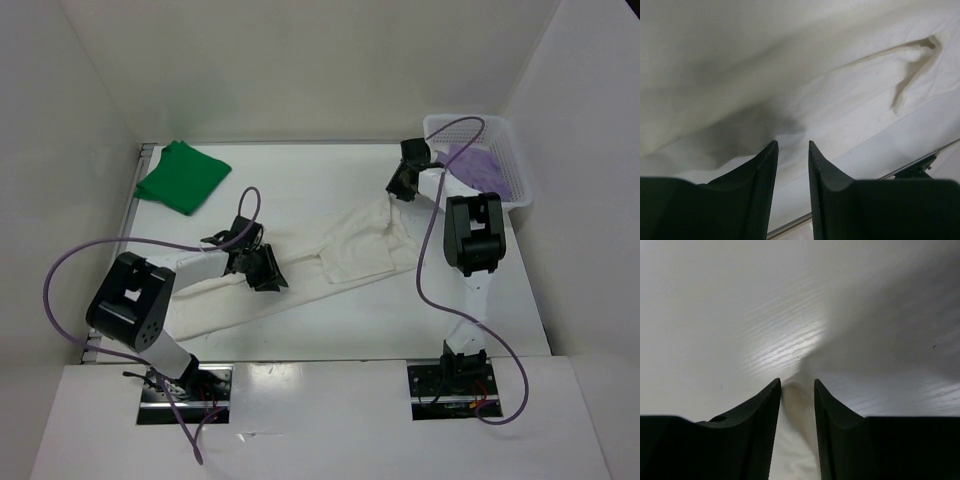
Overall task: Fold and stack the t-shirts
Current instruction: Fold the other side of the tshirt into a rectangle, then rotate the tshirt 90 degrees
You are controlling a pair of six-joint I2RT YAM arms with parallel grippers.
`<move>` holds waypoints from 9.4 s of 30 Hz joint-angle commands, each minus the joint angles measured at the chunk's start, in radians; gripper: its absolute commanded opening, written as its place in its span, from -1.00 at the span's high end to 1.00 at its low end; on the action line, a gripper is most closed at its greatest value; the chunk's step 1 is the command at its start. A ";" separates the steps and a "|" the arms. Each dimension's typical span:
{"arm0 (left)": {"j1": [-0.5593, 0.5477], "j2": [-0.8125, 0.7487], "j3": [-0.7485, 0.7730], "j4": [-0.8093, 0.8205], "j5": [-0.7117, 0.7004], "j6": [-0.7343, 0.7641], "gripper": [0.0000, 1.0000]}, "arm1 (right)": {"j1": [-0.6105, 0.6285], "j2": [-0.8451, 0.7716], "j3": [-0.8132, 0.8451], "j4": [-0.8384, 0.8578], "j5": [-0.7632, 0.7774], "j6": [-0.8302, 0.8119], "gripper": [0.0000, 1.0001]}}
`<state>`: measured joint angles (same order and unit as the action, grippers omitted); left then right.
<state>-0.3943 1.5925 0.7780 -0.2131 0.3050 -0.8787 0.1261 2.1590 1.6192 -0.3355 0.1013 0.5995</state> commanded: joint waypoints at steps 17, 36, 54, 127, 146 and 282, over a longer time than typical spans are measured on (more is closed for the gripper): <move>-0.043 -0.051 0.159 0.001 0.094 0.006 0.24 | 0.050 -0.562 -0.482 -0.102 -0.198 0.019 0.97; -0.113 0.157 0.357 0.037 0.117 0.004 0.14 | 0.069 -0.513 -0.734 -0.067 -0.258 0.082 0.49; -0.198 0.225 0.307 0.049 0.169 -0.005 0.11 | 0.078 -0.630 -0.756 -0.138 -0.265 0.085 0.22; -0.181 0.069 0.165 0.052 0.120 -0.135 0.11 | 0.069 -0.731 -0.667 -0.298 -0.228 0.008 0.77; -0.067 0.034 0.155 0.020 0.052 -0.014 0.03 | 0.050 -0.246 -0.185 0.010 0.007 -0.038 0.31; 0.150 -0.025 0.406 -0.117 0.069 0.225 0.65 | 0.139 0.289 0.513 -0.210 -0.086 -0.084 1.00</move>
<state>-0.2386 1.5517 1.1244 -0.3405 0.3359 -0.6586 0.2611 2.3600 1.9072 -0.4862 0.0544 0.5438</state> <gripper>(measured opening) 0.167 0.001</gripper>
